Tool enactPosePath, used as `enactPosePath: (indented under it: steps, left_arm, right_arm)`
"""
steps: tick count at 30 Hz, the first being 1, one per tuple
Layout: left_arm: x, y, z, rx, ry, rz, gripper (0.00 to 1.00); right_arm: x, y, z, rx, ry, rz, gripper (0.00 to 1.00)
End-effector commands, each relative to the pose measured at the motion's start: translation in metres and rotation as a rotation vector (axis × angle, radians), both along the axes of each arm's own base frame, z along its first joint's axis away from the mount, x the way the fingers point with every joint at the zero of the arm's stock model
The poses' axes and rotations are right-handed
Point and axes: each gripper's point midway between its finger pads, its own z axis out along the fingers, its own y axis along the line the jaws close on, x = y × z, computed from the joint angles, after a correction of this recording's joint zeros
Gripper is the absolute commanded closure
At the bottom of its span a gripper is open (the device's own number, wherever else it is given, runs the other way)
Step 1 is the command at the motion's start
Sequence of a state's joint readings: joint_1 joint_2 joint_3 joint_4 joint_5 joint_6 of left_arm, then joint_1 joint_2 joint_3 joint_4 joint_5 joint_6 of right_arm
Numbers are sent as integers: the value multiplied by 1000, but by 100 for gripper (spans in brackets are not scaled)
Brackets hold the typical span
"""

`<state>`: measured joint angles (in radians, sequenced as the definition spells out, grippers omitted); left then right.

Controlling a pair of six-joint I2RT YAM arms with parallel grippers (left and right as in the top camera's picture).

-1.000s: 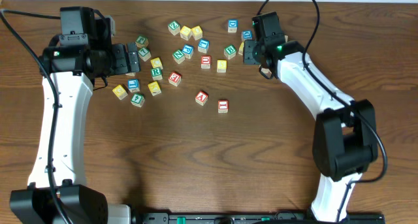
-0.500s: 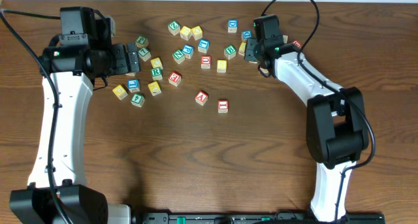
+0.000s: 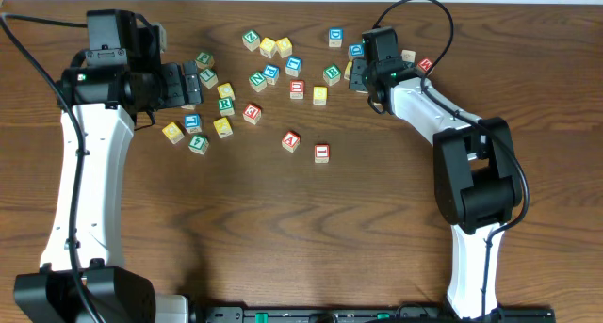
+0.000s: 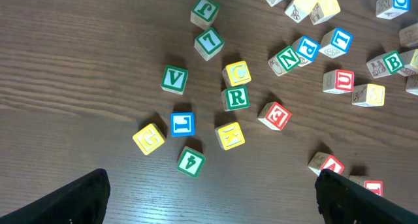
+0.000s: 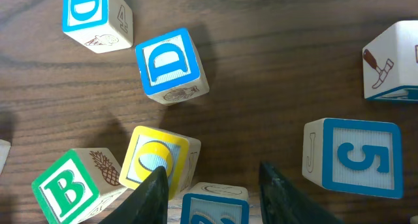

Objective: Spell out AI2
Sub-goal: 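Lower the right gripper onto the blue 2 block and grasp it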

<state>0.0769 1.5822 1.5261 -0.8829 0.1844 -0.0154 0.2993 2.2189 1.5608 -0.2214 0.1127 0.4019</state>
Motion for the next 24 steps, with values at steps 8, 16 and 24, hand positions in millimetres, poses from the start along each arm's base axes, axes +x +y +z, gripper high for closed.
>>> enactPosePath:
  steps: [8, 16, 24]
  left_arm:
    - [-1, 1, -1, 1, 4, 3, 0]
    - [-1, 1, -1, 1, 3, 3, 1]
    - [-1, 1, -1, 1, 4, 3, 1]
  right_arm:
    - [-6, -7, -17, -17, 55, -17, 62]
    - [-5, 2, -7, 8, 41, 29, 53]
    - [-3, 7, 6, 27, 27, 62, 53]
